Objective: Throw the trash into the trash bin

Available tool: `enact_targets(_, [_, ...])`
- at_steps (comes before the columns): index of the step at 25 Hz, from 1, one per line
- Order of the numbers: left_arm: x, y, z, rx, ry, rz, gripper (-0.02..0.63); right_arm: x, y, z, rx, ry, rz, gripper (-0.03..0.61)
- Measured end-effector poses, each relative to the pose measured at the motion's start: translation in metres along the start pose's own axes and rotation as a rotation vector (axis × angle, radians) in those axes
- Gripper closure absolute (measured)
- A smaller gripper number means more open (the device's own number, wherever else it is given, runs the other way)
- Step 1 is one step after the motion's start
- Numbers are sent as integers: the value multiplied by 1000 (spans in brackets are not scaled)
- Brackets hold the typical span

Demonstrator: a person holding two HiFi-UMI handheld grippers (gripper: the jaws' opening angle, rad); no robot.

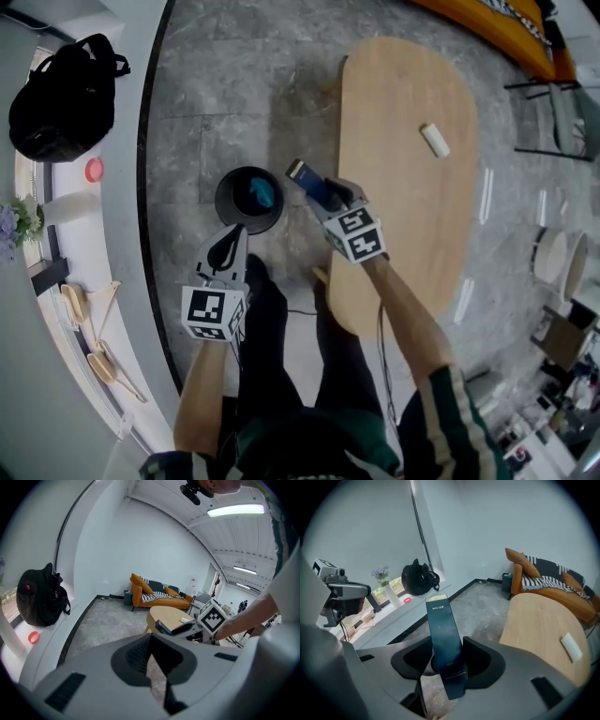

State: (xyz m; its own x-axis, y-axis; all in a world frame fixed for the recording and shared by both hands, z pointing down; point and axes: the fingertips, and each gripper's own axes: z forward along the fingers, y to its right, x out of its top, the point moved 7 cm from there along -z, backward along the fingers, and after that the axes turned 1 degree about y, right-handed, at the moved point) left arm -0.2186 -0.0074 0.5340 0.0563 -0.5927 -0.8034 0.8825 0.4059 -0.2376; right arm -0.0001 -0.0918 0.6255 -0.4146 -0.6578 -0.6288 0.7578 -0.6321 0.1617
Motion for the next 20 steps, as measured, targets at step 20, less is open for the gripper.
enact_targets(20, [-63,-95,-30,1,-9,7,612,-30,-122,147,13,-29,75,377])
